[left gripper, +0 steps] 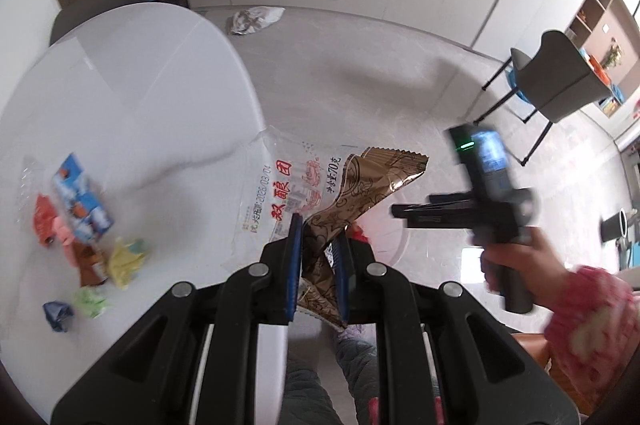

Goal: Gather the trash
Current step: 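Drop the red paper into the wastebasket with the right tool while the left tool drops the wrapper, then grasp the yellow crumpled paper with the right tool while the left tool grasps the blue wrapper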

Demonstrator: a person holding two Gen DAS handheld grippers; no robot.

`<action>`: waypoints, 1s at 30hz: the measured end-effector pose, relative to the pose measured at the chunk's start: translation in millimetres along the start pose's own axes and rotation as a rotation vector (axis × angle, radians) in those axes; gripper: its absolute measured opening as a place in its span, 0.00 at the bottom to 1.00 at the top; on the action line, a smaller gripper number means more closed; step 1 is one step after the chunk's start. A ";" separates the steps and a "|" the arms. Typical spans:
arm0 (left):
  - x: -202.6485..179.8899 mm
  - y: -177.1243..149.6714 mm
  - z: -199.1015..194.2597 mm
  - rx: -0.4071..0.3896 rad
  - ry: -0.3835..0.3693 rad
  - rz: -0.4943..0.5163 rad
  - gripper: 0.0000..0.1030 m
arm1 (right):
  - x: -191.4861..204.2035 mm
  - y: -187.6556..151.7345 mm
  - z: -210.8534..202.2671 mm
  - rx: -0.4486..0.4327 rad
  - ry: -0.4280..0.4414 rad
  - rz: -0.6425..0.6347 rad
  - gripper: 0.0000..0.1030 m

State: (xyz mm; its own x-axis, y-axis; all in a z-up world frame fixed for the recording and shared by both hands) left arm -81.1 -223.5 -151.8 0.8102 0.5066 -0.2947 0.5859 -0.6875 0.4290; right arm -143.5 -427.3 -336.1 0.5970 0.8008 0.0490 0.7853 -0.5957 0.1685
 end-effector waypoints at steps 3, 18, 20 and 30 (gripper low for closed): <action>-11.9 8.1 30.9 0.044 -0.031 0.000 0.14 | -17.2 -7.0 -48.0 -0.093 -0.023 0.005 0.91; -7.9 -15.4 207.7 0.311 0.017 -0.046 0.16 | -60.4 -23.8 -112.8 -0.222 -0.057 0.045 0.97; -10.8 -14.7 211.0 0.313 0.024 -0.051 0.38 | -62.9 -26.2 -106.8 -0.206 -0.053 0.052 0.97; -14.1 0.3 166.5 0.220 0.006 -0.061 0.63 | -56.0 -23.6 -117.8 -0.221 -0.049 0.049 0.97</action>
State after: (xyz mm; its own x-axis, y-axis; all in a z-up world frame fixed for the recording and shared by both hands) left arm -89.9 -317.5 -289.6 0.7737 0.5530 -0.3092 0.6231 -0.7524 0.2136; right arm -214.8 -450.8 -226.9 0.6450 0.7640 0.0155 0.7034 -0.6016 0.3787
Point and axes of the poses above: each gripper's, at about its wrist camera, not at the fingertips, and z roughly the way its jaws point, x to its left, y to its top, the point moved 1 cm from there along z, roughly the way its jaws point, and after that the axes turned 15 degrees about -y, right-handed, at the moved point
